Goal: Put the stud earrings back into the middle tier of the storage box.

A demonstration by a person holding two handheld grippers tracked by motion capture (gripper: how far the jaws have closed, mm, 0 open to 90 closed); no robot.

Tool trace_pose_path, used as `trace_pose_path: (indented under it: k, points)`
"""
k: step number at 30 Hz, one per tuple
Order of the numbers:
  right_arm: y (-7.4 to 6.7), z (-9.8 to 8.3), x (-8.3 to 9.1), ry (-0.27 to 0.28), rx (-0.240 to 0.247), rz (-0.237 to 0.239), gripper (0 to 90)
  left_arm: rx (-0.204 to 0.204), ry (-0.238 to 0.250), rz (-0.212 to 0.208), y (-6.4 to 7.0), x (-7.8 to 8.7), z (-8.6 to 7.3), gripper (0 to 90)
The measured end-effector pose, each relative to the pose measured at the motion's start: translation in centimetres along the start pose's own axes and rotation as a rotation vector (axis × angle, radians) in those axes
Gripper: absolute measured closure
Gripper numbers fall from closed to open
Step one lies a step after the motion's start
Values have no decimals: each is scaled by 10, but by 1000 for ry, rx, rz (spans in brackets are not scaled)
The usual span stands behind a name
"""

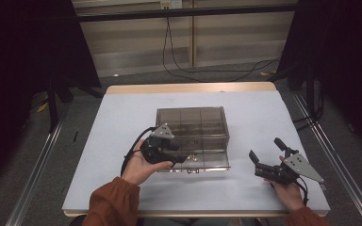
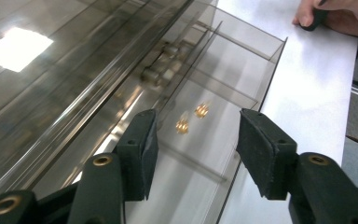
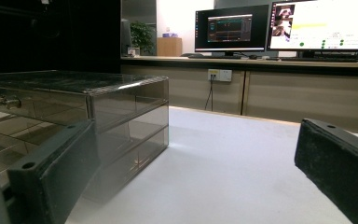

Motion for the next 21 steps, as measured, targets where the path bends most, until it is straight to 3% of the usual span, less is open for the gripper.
trace_pose_path:
  k: [5, 8, 14, 19, 21]
  points:
    - [0, 0, 0, 0, 0, 0, 0, 48, 54, 50, -12, 19, -7, 376]
    - [0, 0, 0, 0, 0, 0, 0, 65, 56, 78, -18, 28, -14, 279]
    - [0, 0, 0, 0, 0, 1, 0, 110, 75, 144, -30, 40, -31, 168]
    - [0, 0, 0, 0, 1, 1, 0, 142, 54, 152, -33, 44, -48, 99]
    - [0, 0, 0, 0, 1, 1, 0, 138, 34, 189, -35, 45, -58, 76]
Point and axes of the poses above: each handheld gripper's, and its own axes: x roughly backward along the jaws, z roughly out of its top, y roughly to its right, the point moved 10 cm from there along -x, roughly forward along the jaws, and after that the axes turned 1 degree about -y, right-handed, at the moved point
